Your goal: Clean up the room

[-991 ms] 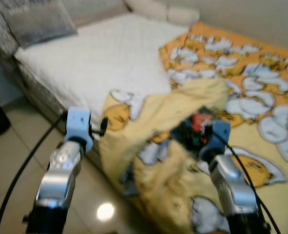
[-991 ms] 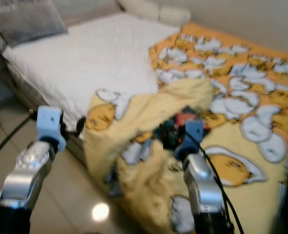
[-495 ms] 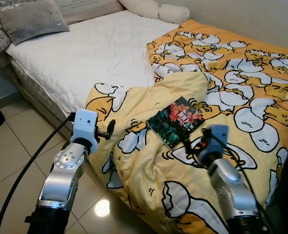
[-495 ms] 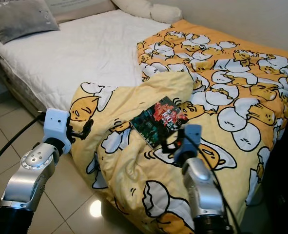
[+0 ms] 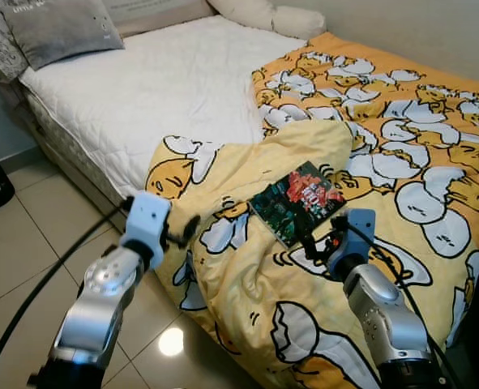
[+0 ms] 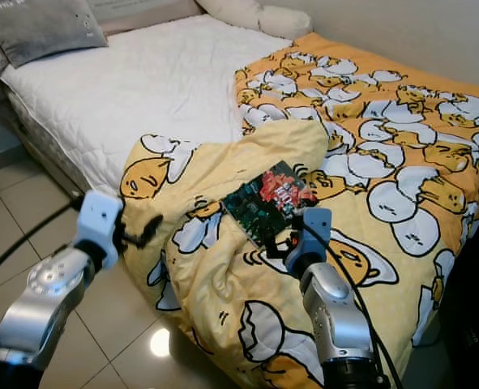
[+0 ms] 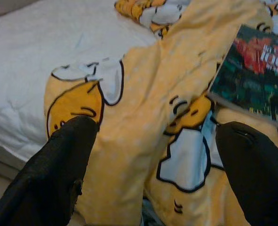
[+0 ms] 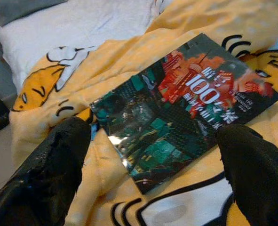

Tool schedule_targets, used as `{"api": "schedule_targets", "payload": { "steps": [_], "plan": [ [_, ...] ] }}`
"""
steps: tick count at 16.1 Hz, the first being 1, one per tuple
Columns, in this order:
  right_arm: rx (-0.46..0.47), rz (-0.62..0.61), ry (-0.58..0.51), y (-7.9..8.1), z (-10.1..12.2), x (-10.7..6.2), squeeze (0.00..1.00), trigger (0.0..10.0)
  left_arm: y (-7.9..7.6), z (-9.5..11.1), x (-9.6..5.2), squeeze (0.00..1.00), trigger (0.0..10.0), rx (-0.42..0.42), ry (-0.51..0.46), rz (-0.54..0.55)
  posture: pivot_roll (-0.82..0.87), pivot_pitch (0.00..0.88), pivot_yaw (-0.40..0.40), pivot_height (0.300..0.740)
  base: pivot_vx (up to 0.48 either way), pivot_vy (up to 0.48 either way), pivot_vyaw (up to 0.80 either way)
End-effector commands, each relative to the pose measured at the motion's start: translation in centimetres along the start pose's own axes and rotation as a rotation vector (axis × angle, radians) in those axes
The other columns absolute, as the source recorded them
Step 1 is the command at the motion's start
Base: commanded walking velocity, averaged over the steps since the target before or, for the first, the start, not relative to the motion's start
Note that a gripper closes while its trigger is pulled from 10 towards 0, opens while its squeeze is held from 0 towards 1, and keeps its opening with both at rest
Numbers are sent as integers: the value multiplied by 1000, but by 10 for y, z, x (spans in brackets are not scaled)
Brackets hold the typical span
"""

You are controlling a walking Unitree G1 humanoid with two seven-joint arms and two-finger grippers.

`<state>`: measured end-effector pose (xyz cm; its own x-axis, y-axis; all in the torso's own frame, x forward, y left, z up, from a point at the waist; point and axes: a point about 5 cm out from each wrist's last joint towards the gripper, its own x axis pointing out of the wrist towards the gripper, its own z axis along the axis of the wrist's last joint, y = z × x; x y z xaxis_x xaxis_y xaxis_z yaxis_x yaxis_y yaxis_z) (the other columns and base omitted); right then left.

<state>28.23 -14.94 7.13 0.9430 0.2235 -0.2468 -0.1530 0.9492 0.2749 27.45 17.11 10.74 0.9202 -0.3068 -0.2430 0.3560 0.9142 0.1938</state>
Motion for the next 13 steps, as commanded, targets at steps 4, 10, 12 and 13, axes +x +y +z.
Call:
{"api": "schedule_targets", "payload": {
  "steps": [4, 10, 12, 13],
  "plan": [
    [142, -60, 104, -13, -4, 26, 0, 10000, -3, -11, -2, 855, 10000, 195, 60, -273, 24, 0, 63, 740, 0, 0, 0],
    [303, -69, 188, -20, -10, 46, 0, 10000, -6, -24, -10, 851, 10000, 310, 117, -516, 40, 0, 68, 740, 0, 0, 0],
    [401, -122, 216, -23, -15, 51, 0, 10000, 0, -24, -19, 855, 10000, 271, 116, -502, 88, 0, 39, 740, 0, 0, 0],
    [459, -109, 227, -21, -16, 54, 0, 10000, 1, -24, -24, 855, 10000, 243, 112, -499, 106, 0, 25, 740, 0, 0, 0]
  ]
}}
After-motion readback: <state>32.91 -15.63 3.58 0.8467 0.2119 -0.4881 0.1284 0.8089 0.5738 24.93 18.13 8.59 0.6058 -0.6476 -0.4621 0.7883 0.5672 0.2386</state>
